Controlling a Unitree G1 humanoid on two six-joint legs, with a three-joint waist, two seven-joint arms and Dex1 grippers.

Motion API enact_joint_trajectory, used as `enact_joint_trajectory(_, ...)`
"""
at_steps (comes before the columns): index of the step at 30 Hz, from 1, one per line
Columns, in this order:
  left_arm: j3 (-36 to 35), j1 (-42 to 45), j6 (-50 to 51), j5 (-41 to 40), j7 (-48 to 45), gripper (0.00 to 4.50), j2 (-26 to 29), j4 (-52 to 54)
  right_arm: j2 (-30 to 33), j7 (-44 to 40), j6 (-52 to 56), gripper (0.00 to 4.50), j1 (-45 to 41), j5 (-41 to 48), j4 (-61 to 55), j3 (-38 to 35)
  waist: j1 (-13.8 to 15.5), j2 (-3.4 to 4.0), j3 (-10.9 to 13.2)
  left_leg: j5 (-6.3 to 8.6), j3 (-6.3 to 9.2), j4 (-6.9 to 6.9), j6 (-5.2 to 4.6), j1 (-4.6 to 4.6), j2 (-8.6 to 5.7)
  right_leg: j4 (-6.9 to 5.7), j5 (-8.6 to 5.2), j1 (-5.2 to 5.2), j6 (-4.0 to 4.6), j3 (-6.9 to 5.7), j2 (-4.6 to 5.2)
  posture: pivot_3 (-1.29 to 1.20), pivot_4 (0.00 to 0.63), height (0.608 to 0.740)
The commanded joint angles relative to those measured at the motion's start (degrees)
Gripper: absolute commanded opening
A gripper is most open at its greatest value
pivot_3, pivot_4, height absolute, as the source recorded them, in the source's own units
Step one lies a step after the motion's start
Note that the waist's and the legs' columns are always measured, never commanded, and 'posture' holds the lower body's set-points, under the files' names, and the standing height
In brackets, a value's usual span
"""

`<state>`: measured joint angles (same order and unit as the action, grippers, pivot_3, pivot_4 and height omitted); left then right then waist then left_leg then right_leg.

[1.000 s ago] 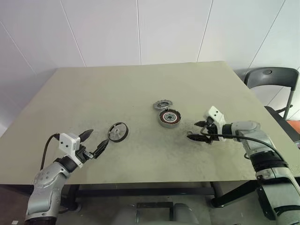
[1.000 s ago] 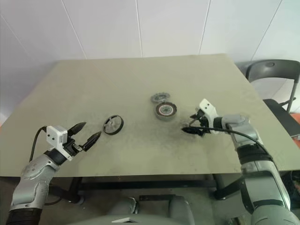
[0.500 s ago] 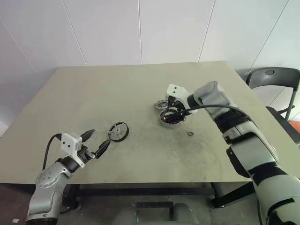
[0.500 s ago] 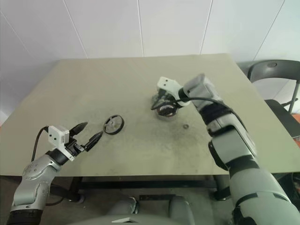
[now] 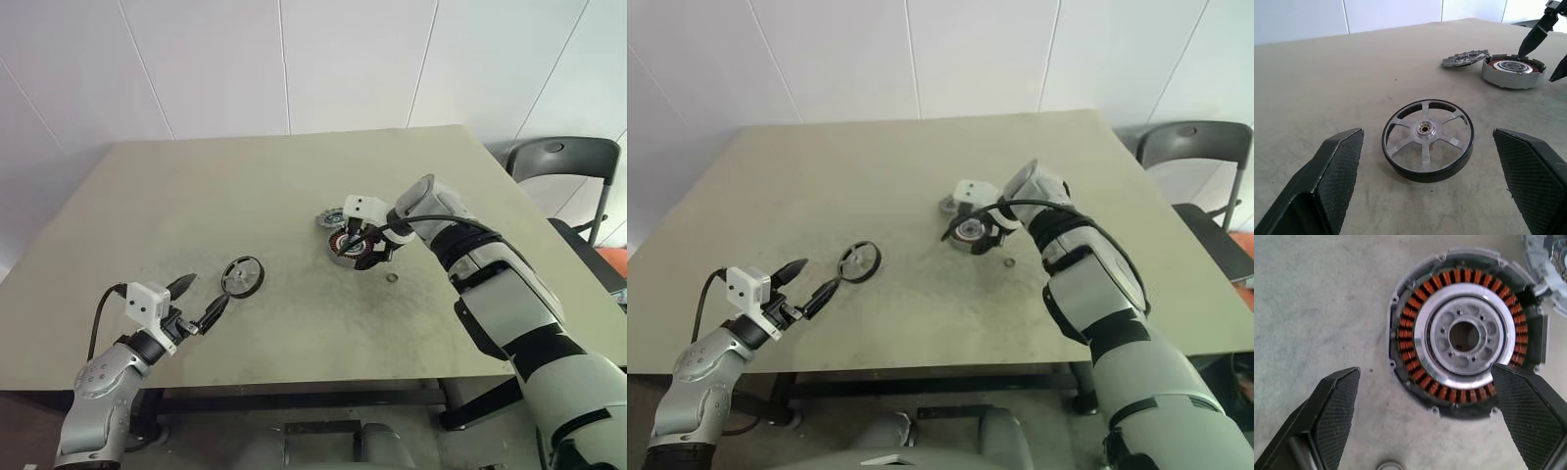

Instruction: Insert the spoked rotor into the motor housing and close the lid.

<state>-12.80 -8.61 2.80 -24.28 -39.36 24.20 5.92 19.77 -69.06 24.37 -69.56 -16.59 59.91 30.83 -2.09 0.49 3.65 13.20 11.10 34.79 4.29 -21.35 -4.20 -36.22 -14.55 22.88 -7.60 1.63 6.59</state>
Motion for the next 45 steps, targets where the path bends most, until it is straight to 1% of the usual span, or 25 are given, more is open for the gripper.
enact_joint_trajectory(1,-0.9,1.3,-1.7,-0.1,-0.3,4.5,0.4,0.8,-0.7,0.7,-1.6,4.46,-0.4,-0.2,-0.6,-1.4,-0.2,0.0,0.0,0.0,0.0,0.01,0.0,0.0,0.0,0.0,0.0,-0.01,0.0,0.0,0.0,0.0,0.0,0.74)
enact_joint_trajectory(7,-0.9,1.1,-2.1,-0.1,-0.5,4.5,0.4,0.6,-1.4,-0.1,-2.0,4.46,1.0,-1.0,-1.3,-0.8,-0.5,0.01,0.0,0.0,0.02,0.0,0.0,0.02,0.0,0.0,0.0,-0.01,0.0,0.01,0.0,0.0,0.0,0.74)
enact_joint_trajectory(17,-1.1,1.0,-2.6,0.1,-0.5,4.5,0.3,0.2,-3.1,1.9,-4.1,4.46,2.1,-1.3,-1.6,-1.6,-0.7,0.01,0.0,0.0,0.02,0.03,0.0,0.25,0.02,-0.11,0.0,-0.18,0.0,0.02,-0.03,0.0,0.0,0.74)
enact_joint_trajectory(20,-1.1,1.0,-2.6,0.0,-0.5,4.5,0.4,0.2,-3.2,2.1,-4.2,3.9,2.5,-1.5,-1.6,-1.6,-0.9,0.01,0.0,0.0,0.02,0.02,0.0,0.29,0.04,-0.13,0.0,-0.18,0.0,0.05,-0.06,0.0,0.0,0.74)
enact_joint_trajectory(21,-1.0,1.0,-2.6,0.0,-0.5,4.5,0.3,0.2,-3.2,2.5,-4.6,3.6,2.8,-1.7,-1.7,-1.4,-1.0,0.01,0.0,0.0,0.02,0.02,0.0,0.3,0.04,-0.13,0.0,-0.19,0.0,0.05,-0.06,0.0,0.0,0.74)
enact_joint_trajectory(28,-0.8,1.5,-2.4,0.1,-0.4,4.5,0.3,0.3,-3.9,3.7,-6.3,1.2,4.3,-3.2,-2.5,-1.0,-1.7,-0.02,-0.1,0.0,0.02,-0.02,0.01,0.73,0.04,-0.13,-0.2,-0.6,-0.1,0.06,-0.06,0.0,0.0,0.74)
enact_joint_trajectory(31,-0.7,1.6,-2.3,0.1,-0.3,4.5,0.3,0.4,-4.4,3.7,-6.0,0.17,4.5,-3.4,-2.9,-1.2,-1.8,-0.01,-0.1,0.0,0.02,0.01,0.01,0.87,0.04,-0.12,-0.28,-0.76,-0.01,0.07,-0.06,0.0,0.0,0.74)
enact_joint_trajectory(32,-0.7,1.6,-2.3,0.1,-0.3,4.5,0.3,0.4,-4.5,3.6,-5.9,0.01,4.4,-3.5,-2.9,-1.2,-1.8,-0.02,-0.1,0.0,0.02,0.01,0.01,0.88,0.04,-0.13,-0.28,-0.76,-0.01,0.08,-0.06,0.0,0.0,0.74)
enact_joint_trajectory(41,-0.7,1.8,-1.9,0.0,0.1,4.5,0.4,0.9,-5.4,3.5,-5.4,0.01,3.8,-3.5,-2.7,-1.8,-1.9,-0.01,-0.1,0.0,0.03,-0.02,0.01,0.89,0.04,-0.14,-0.27,-0.72,-0.01,0.11,-0.06,0.0,0.0,0.74)
enact_joint_trajectory(43,-0.7,1.9,-1.8,0.1,0.2,4.5,0.4,0.9,-5.6,2.8,-4.7,0.01,3.4,-3.0,-3.3,-2.4,-1.9,-0.01,-0.1,0.0,0.03,-0.02,0.01,0.89,0.04,-0.14,-0.27,-0.72,0.0,0.11,-0.06,0.0,0.0,0.74)
enact_joint_trajectory(45,-0.7,2.0,-1.7,0.0,0.3,4.5,0.4,0.9,-5.6,-0.3,-2.1,0.01,2.8,-1.3,-5.5,-3.4,-1.8,0.0,-0.1,0.0,0.03,-0.02,0.01,0.88,0.04,-0.14,-0.27,-0.72,0.0,0.11,-0.06,0.0,0.0,0.74)
